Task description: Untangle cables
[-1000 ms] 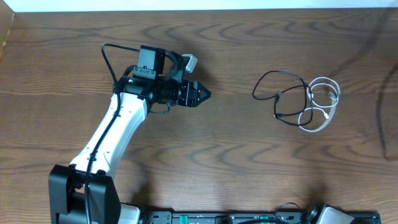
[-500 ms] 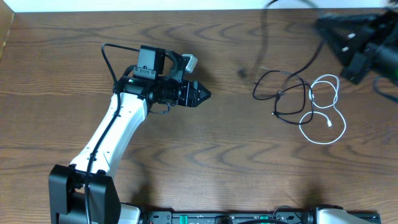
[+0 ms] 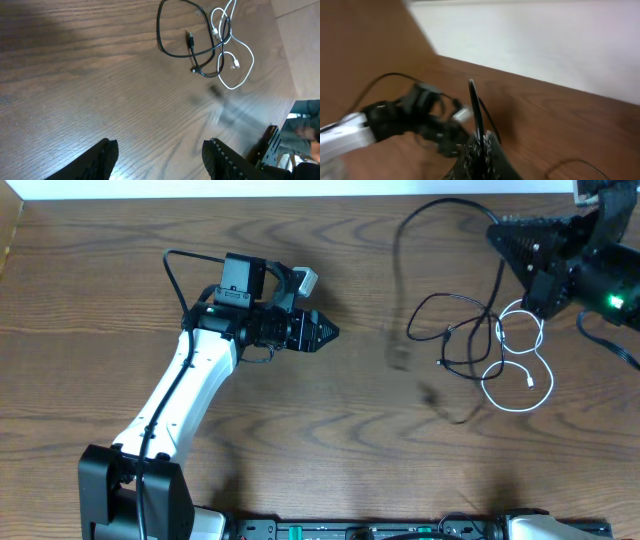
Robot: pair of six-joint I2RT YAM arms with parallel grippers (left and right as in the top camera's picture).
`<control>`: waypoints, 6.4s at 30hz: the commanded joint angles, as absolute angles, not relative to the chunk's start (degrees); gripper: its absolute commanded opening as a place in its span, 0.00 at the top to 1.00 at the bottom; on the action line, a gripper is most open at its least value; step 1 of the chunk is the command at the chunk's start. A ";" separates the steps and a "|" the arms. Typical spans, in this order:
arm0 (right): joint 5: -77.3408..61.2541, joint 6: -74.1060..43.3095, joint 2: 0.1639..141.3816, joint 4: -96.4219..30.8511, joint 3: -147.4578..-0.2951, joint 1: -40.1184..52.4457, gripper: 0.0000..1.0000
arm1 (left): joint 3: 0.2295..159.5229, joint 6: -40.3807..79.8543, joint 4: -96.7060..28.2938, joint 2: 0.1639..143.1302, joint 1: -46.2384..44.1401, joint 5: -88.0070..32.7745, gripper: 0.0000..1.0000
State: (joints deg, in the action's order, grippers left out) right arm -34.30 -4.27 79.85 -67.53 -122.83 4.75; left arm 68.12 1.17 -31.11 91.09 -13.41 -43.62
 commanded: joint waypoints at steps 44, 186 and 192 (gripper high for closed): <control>34.44 -26.70 94.76 -83.13 -137.99 -37.56 0.99 | 68.36 -0.82 -27.31 91.31 -18.46 -40.91 0.41; 28.34 -26.28 113.58 -62.46 -102.76 -65.39 0.99 | 63.96 -1.50 -16.01 91.74 -23.22 -36.36 0.41; 29.80 -28.56 113.58 -63.99 -102.63 -67.09 0.99 | 63.96 -1.93 -16.16 91.74 -23.22 -36.36 0.41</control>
State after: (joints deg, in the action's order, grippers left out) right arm 27.59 -26.15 113.62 -63.37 -102.98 -65.58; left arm 64.62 -0.36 -16.12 91.33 -23.16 -36.91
